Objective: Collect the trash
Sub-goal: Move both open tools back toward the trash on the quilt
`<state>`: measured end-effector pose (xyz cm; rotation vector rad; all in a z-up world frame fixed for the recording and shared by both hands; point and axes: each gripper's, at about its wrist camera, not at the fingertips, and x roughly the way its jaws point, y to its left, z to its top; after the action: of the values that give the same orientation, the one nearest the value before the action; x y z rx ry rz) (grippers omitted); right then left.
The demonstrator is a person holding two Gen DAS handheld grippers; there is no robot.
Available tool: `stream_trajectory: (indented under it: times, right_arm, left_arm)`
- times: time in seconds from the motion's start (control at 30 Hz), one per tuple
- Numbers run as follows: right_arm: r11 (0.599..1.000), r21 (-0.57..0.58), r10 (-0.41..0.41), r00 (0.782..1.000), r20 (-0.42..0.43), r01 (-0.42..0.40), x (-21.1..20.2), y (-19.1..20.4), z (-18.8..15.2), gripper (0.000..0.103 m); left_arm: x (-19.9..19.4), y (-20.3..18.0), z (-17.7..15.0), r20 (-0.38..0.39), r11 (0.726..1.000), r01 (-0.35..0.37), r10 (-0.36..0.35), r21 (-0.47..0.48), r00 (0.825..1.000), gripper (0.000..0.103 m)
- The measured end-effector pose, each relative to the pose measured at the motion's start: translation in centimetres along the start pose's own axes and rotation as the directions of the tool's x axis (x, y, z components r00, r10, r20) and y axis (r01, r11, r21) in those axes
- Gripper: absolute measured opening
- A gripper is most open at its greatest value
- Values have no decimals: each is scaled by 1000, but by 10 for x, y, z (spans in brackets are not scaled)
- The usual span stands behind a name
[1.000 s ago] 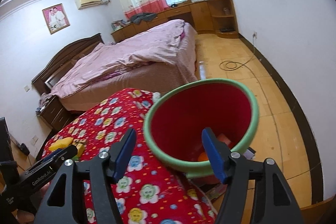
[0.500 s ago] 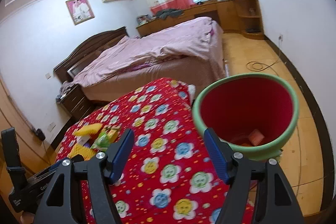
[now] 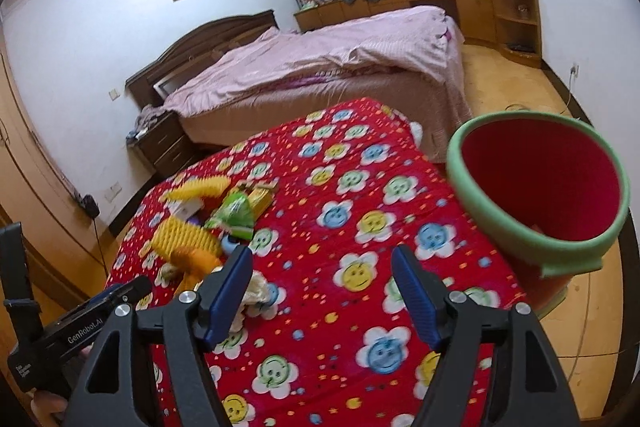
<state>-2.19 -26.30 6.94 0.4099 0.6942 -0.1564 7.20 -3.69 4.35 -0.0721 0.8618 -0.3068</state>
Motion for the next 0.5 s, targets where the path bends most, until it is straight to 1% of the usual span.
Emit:
stream_trajectory:
  times: [0.17,0.27,0.5]
  right_arm:
    - [999,-15,51,998,-20,-52,18,16,-9,75]
    - [997,-17,81,996,-44,-82,30,24,-13,79]
    - [992,-83,88,992,-96,-96,52,48,-23,79]
  left_arm:
    - [2,16,-2,-6,999,-39,39,-23,999,64]
    - [5,24,-5,-15,997,-62,62,-37,998,64]
    - [8,44,-10,-28,992,-97,95,-81,995,64]
